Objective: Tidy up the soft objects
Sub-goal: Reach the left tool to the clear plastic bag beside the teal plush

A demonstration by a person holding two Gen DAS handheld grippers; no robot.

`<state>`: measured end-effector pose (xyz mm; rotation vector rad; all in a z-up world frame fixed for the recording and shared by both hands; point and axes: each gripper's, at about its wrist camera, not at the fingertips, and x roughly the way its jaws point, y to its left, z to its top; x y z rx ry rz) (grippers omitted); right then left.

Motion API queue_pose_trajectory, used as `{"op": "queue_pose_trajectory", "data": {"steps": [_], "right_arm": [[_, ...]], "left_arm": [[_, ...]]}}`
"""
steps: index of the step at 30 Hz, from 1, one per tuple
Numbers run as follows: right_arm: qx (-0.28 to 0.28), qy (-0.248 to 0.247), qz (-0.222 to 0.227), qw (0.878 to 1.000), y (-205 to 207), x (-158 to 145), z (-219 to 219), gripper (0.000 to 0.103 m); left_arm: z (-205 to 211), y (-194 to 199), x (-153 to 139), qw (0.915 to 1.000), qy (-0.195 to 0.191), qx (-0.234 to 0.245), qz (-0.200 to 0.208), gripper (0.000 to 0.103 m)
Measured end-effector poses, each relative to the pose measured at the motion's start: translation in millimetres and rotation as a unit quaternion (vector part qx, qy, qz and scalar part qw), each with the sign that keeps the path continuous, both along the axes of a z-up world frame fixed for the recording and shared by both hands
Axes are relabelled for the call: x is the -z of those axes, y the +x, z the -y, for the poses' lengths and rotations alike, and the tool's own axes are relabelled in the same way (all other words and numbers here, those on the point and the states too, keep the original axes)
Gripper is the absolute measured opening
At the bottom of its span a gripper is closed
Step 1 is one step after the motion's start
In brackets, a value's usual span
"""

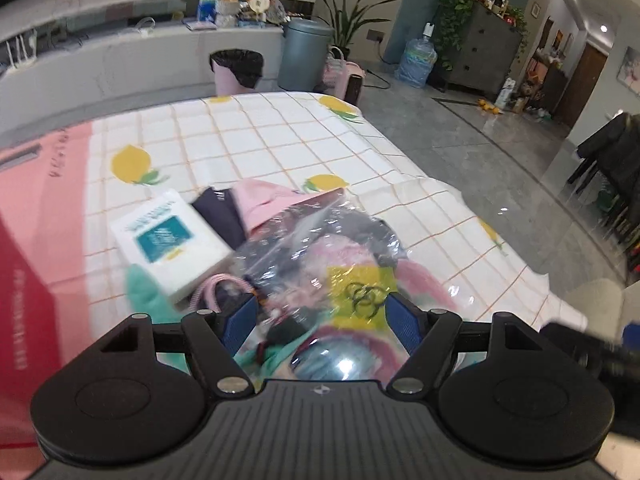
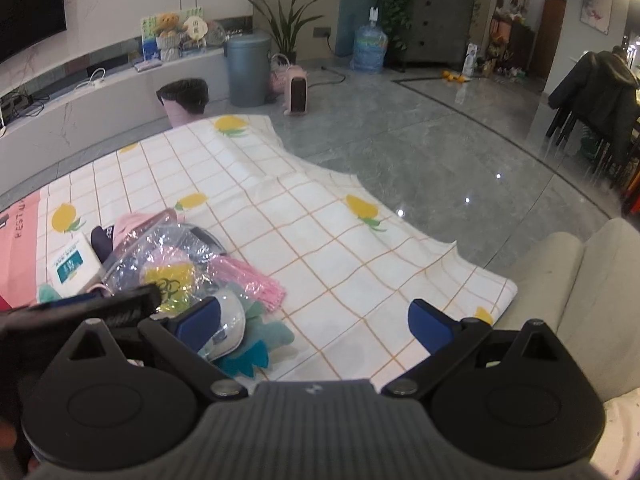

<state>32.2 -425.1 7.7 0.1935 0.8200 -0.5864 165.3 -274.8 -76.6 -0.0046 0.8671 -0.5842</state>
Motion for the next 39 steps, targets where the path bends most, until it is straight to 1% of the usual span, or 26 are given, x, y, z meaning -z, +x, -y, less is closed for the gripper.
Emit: {"op": "queue_pose_trajectory", "data": {"steps": [2, 4, 6, 7, 10, 11, 12, 13, 14, 15, 17, 18, 24, 27, 29, 30, 33, 35, 37, 39], "right_arm": [[0.000, 0.010, -0.001, 1.000, 2.2, 4.6, 2.6, 0.098], [-0.001, 0.027, 0.004, 1.000, 2.4, 6.4, 6.6, 0.098], [-0.002, 0.035, 0.007, 0.999, 2.2, 7.5, 7.6, 0.098], [-0.003, 0.034, 0.005, 0.999, 2.5, 8.0, 6.8, 0.098], [-0.011, 0.028, 0.000, 1.000, 4.3, 9.5, 2.7, 0.098], [-0.015, 0.028, 0.000, 1.000, 4.5, 9.7, 1.2, 0.098], [-0.018, 0.027, 0.000, 0.999, 4.8, 9.7, -0.3, 0.098], [-0.021, 0.026, 0.000, 0.999, 5.2, 9.5, -1.0, 0.098], [-0.023, 0.025, -0.001, 0.999, 5.4, 9.6, -2.1, 0.098], [-0.024, 0.024, -0.001, 0.999, 5.6, 9.6, -3.0, 0.098], [-0.026, 0.023, -0.002, 0.999, 5.7, 10.2, -3.9, 0.098], [-0.026, 0.024, -0.003, 0.999, 5.9, 10.4, -3.6, 0.098], [-0.039, 0.030, -0.009, 0.999, 8.5, 12.8, -7.6, 0.098], [-0.046, 0.032, -0.009, 0.998, 8.5, 12.8, -10.3, 0.098], [-0.045, 0.029, -0.011, 0.998, 8.2, 12.4, -11.4, 0.098], [-0.045, 0.028, -0.011, 0.999, 8.2, 12.3, -12.1, 0.098], [-0.050, 0.033, -0.016, 0.998, 10.0, 14.4, -14.5, 0.098], [-0.068, 0.059, -0.018, 0.996, 14.6, 19.1, -16.1, 0.098], [-0.098, 0.102, -0.017, 0.990, 20.5, 24.8, -18.9, 0.098], [-0.115, 0.122, -0.025, 0.985, 25.8, 30.5, -25.5, 0.098]], "left_arm": [[4.7, 8.1, 6.4, 0.9999, -0.008, 0.001, -0.014, 0.083], [8.6, 14.1, 13.2, 0.9996, -0.009, -0.010, -0.025, 0.077], [9.3, 16.4, 17.9, 0.9993, -0.014, -0.020, -0.028, 0.067], [8.8, 16.0, 19.2, 0.9993, -0.016, -0.023, -0.025, 0.065], [8.1, 12.5, 20.0, 0.9995, -0.008, -0.028, -0.011, 0.049], [9.0, 10.9, 18.7, 0.9995, 0.002, -0.030, -0.006, 0.039], [9.1, 8.9, 18.6, 0.9995, 0.012, -0.031, 0.000, 0.023], [8.3, 6.5, 17.1, 0.9989, 0.021, -0.039, 0.011, 0.012], [6.4, 4.3, 15.3, 0.9985, 0.024, -0.046, 0.017, 0.005], [3.3, 3.1, 14.2, 0.9985, 0.019, -0.049, 0.014, 0.000], [-4.2, 1.4, 9.0, 0.9987, 0.005, -0.051, 0.003, 0.000], [-8.3, -1.3, 5.2, 0.9987, 0.001, -0.051, 0.005, 0.000], [-35.4, -26.1, -29.9, 0.9969, -0.005, -0.062, 0.048, 0.000], [-54.6, -42.8, -42.8, 0.9965, 0.001, -0.069, 0.048, 0.000], [-65.7, -53.6, -46.4, 0.9962, 0.015, -0.070, 0.048, 0.000], [-69.2, -59.1, -46.7, 0.9958, 0.028, -0.071, 0.050, 0.000], [-71.6, -68.0, -42.1, 0.9915, 0.094, -0.070, 0.057, 0.000], [-75.4, -69.5, -36.0, 0.9906, 0.113, -0.060, 0.049, 0.000], [-77.7, -70.8, -27.5, 0.9915, 0.123, -0.028, 0.032, 0.000], [-80.6, -72.7, -17.6, 0.9912, 0.131, -0.007, 0.019, 0.000]]}}
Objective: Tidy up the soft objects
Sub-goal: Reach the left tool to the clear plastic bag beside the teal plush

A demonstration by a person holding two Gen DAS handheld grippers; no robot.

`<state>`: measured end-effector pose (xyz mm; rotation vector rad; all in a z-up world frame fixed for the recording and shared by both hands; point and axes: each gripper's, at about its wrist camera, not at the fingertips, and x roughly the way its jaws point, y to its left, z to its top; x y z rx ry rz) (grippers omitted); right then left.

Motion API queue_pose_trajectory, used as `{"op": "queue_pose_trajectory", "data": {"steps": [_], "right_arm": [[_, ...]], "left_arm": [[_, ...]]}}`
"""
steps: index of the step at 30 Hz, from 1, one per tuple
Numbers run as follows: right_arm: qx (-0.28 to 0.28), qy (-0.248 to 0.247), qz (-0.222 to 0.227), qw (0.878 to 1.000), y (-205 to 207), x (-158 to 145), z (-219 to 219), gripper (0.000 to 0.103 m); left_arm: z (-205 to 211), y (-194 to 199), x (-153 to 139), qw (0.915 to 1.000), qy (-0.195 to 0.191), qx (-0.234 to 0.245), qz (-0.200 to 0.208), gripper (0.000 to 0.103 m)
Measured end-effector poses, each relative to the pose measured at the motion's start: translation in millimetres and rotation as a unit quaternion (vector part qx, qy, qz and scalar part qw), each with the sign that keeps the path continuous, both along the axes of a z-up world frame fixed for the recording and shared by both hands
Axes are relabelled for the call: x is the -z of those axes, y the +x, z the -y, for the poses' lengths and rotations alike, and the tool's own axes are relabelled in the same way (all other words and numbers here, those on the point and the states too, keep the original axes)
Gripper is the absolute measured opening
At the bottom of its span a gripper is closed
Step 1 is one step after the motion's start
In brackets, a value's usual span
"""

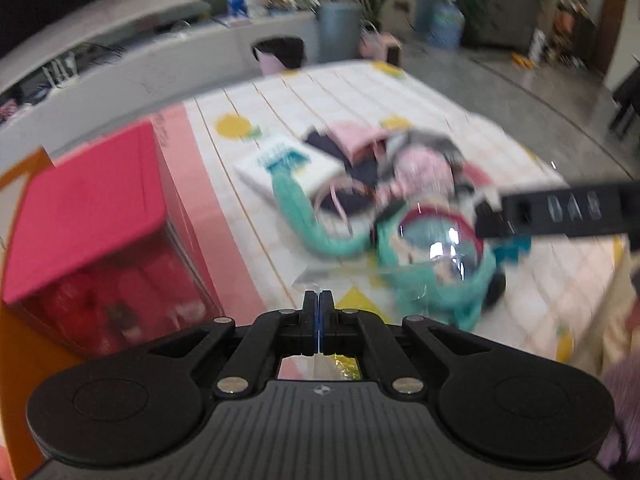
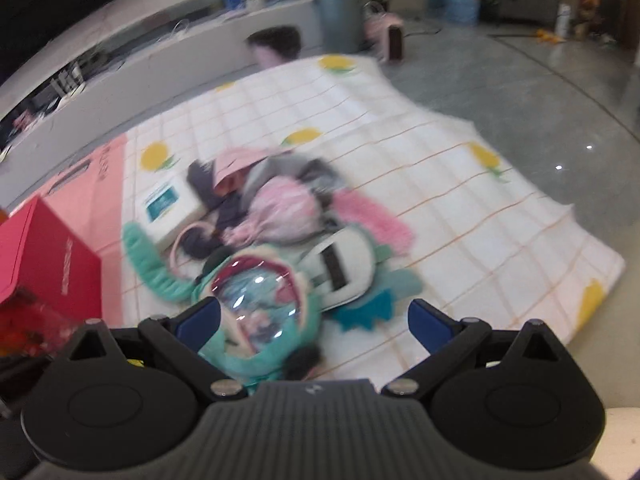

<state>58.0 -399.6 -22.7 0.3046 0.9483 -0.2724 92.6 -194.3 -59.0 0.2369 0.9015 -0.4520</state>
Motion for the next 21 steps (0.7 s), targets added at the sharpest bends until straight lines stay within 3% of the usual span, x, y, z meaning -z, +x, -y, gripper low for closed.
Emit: {"op": "queue_pose_trajectory", "data": {"steps": [4, 5, 7, 9, 11, 14, 17, 21], "right_arm": [[-0.008, -0.007, -0.027, 1.000, 10.0, 8.9, -6.9, 0.098], [-0.005, -0.010, -0.032, 0.999, 10.9, 10.2, -6.9, 0.098], [0.000, -0.011, -0.035, 0.999, 10.2, 11.2, -6.0, 0.098], [-0.001, -0.011, -0.034, 0.999, 9.3, 10.5, -6.4, 0.098], [-0.004, -0.015, -0.036, 0.999, 10.2, 10.6, -7.0, 0.098], [-0.007, -0.025, -0.044, 0.999, 12.7, 12.4, -9.4, 0.098], [-0.011, -0.031, -0.048, 0.998, 14.0, 13.3, -10.8, 0.098], [-0.012, -0.032, -0.044, 0.998, 13.0, 11.7, -10.8, 0.098]], "left_arm": [[-8.1, -5.6, 25.0, 0.9992, 0.016, 0.034, -0.017, 0.003], [-10.2, -6.5, 30.9, 0.9989, 0.017, 0.036, -0.022, 0.009], [-12.5, -6.8, 38.7, 0.9982, 0.023, 0.045, -0.032, 0.034], [-12.5, -10.3, 38.5, 0.9974, 0.036, 0.059, -0.019, 0.078], [-13.6, -16.0, 33.4, 0.9966, 0.032, 0.075, -0.007, 0.082], [-16.9, -17.2, 24.5, 0.9957, -0.013, 0.088, -0.026, 0.090], [-20.8, -16.0, 14.4, 0.9937, -0.057, 0.086, -0.044, 0.090], [-22.6, -11.9, 4.1, 0.9917, -0.088, 0.066, -0.066, 0.090]]}}
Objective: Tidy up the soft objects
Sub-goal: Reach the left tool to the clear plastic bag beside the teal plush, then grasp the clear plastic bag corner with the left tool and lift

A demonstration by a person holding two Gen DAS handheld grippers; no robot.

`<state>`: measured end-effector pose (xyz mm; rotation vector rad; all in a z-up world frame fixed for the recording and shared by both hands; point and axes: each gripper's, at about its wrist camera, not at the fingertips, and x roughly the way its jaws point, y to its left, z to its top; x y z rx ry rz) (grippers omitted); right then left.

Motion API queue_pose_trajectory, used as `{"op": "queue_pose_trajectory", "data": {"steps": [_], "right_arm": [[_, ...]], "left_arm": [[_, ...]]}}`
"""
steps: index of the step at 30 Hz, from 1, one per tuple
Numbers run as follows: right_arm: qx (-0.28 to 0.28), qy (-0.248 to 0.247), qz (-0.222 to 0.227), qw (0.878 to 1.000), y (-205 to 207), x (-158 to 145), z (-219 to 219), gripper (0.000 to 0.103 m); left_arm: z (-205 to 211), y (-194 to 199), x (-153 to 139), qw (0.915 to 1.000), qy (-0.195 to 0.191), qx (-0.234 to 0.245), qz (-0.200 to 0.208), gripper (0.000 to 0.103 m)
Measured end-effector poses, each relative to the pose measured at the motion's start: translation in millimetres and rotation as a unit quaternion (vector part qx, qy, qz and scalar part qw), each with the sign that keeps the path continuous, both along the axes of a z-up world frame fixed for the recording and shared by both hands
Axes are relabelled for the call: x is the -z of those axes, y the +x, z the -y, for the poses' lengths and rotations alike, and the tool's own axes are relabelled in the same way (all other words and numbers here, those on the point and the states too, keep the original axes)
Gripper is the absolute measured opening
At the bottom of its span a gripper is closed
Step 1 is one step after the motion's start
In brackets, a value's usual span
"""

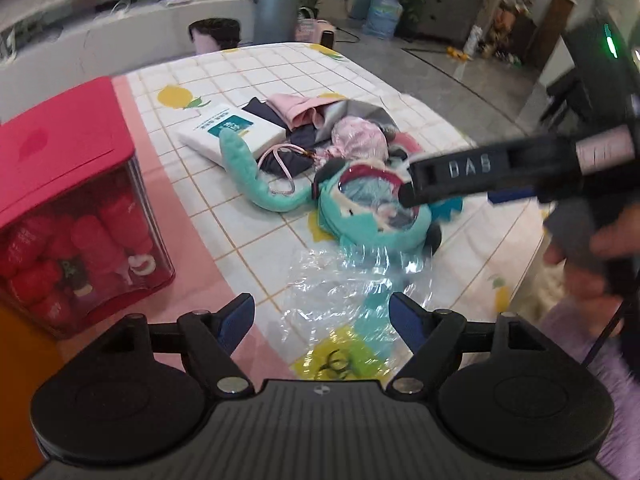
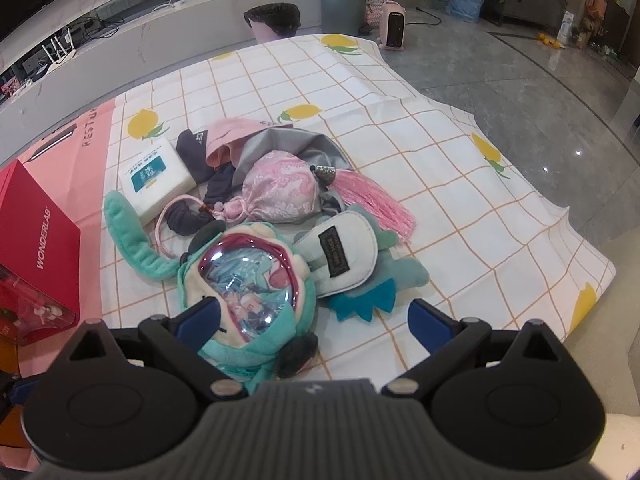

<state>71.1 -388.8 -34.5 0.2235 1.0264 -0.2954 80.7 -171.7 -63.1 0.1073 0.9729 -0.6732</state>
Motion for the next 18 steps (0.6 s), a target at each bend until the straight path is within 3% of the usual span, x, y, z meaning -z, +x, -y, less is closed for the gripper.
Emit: {"op": "queue_pose_trajectory", "data": {"steps": [3, 9, 18], "right_arm": [[0.004, -0.002, 0.000, 1.000, 0.0, 0.0, 0.8, 0.098], [0.000, -0.004, 0.002, 1.000, -0.5, -1.1, -0.6, 0.098], [-0.001, -0.010, 0.004, 1.000, -1.7, -2.7, -1.6, 0.098]], "left_arm": [[0.7, -0.2, -1.0, 0.9994, -0.009, 0.013, -0.029, 0.090], [13.5, -25.0, 8.8, 0.9979, 0.002, 0.062, -0.018, 0.091], [32.2, -26.1, 39.3, 0.9953, 0.066, 0.069, -0.011, 0.094]]}}
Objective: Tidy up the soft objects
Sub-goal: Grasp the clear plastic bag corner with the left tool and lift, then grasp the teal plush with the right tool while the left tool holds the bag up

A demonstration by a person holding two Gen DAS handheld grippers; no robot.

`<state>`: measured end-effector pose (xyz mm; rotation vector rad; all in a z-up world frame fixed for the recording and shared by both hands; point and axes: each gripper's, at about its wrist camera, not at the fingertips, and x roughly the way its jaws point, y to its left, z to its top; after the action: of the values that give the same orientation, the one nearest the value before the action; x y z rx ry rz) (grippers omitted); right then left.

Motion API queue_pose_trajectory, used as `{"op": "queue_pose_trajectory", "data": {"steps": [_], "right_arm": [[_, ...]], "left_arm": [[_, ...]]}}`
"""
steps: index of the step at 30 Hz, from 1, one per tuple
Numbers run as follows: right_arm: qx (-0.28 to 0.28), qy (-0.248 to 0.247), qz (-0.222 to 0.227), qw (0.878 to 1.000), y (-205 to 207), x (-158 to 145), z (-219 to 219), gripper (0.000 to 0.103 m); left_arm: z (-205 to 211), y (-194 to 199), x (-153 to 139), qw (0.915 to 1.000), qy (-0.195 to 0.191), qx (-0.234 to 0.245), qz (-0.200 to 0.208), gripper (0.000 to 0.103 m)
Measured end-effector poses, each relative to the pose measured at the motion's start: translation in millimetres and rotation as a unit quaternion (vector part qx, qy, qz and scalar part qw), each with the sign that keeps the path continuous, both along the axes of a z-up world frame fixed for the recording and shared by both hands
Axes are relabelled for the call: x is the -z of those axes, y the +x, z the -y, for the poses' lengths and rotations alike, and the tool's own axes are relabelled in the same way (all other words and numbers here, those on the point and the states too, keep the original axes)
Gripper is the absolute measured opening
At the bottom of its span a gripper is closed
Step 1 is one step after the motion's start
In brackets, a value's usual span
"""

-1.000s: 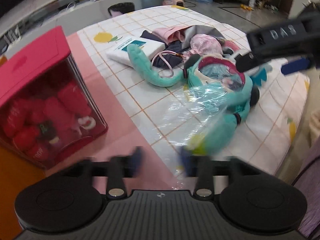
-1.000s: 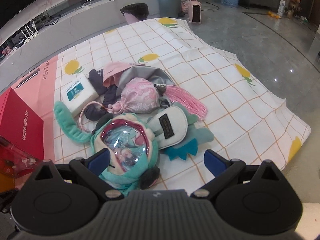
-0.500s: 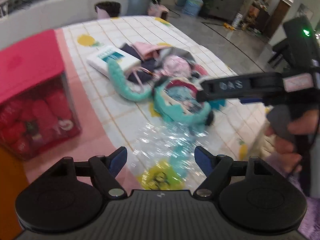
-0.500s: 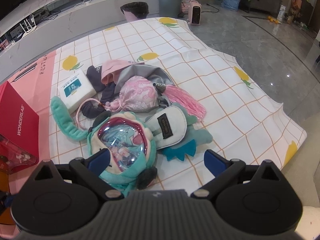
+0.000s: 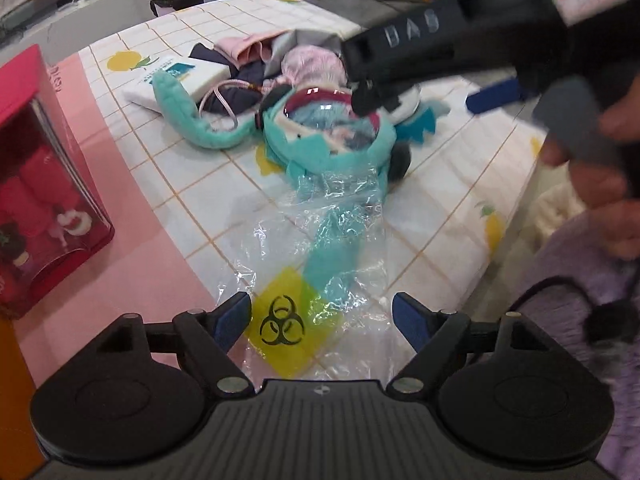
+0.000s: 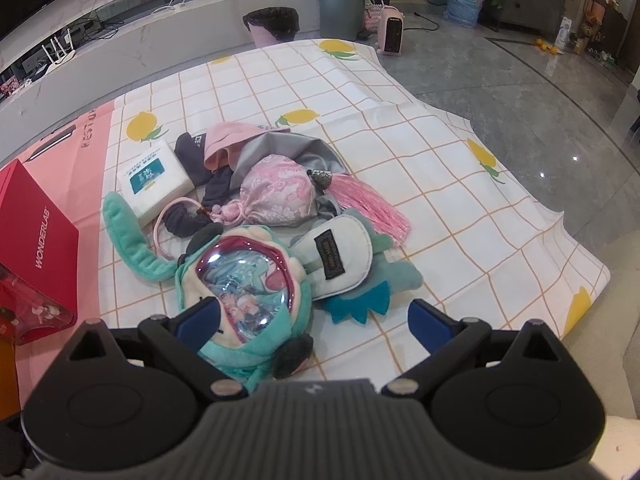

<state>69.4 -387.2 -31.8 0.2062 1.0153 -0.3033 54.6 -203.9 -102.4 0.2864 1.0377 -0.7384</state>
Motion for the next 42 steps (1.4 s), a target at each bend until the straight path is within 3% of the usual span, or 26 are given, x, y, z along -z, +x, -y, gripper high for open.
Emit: {"op": "queue_pose_trajectory", "data": {"steps": [2, 5, 7, 9, 14, 18, 25, 28, 33, 39, 42], "right_arm": [[-0.003, -0.002, -0.001, 1.000, 0.2, 0.3, -1.0, 0.098], [-0.004, 0.000, 0.000, 1.000, 0.1, 0.3, -0.8, 0.098], [-0.004, 0.001, 0.000, 1.000, 0.3, 0.5, -0.4, 0.098], [-0.006, 0.000, -0.001, 1.000, 0.9, 0.9, -1.0, 0.098], [-0.012, -0.005, -0.005, 1.000, 1.9, 1.5, -3.7, 0.098], [-0.012, -0.007, -0.008, 1.000, 2.2, 2.4, -4.4, 0.098], [-0.023, -0.001, -0.012, 1.000, 5.9, 4.9, -8.0, 0.098], [-0.029, 0.022, -0.021, 0.999, 11.6, 10.8, -6.5, 0.098], [-0.004, 0.047, -0.044, 0.998, 24.1, 22.5, -3.0, 0.098], [-0.057, 0.068, -0.039, 0.995, 39.5, 24.9, -29.9, 0.101], [-0.067, 0.006, -0.048, 0.997, 48.1, 30.3, -44.1, 0.101]], "left_arm": [[1.6, -1.8, 0.6, 0.9999, 0.000, 0.004, 0.010, 0.094], [-2.4, 3.2, -1.0, 0.9999, -0.013, -0.001, -0.006, 0.089], [-9.6, 8.2, -2.7, 0.9994, -0.025, -0.014, -0.021, 0.081], [-16.2, 13.2, -5.2, 0.9987, -0.028, -0.026, -0.033, 0.062], [-30.7, 20.7, -8.3, 0.9964, -0.035, -0.045, -0.062, 0.030], [-36.8, 22.2, -13.0, 0.9955, -0.040, -0.055, -0.066, 0.017], [-57.0, 33.1, -29.0, 0.9908, -0.063, -0.098, -0.069, 0.016], [-69.0, 41.8, -33.3, 0.9851, -0.073, -0.124, -0.094, 0.016], [-80.5, 42.2, -38.7, 0.9833, -0.081, -0.142, -0.080, 0.013], [-87.4, 41.1, -41.3, 0.9815, -0.088, -0.150, -0.079, 0.013], [-89.9, 39.5, -44.0, 0.9806, -0.100, -0.148, -0.082, 0.013]]}}
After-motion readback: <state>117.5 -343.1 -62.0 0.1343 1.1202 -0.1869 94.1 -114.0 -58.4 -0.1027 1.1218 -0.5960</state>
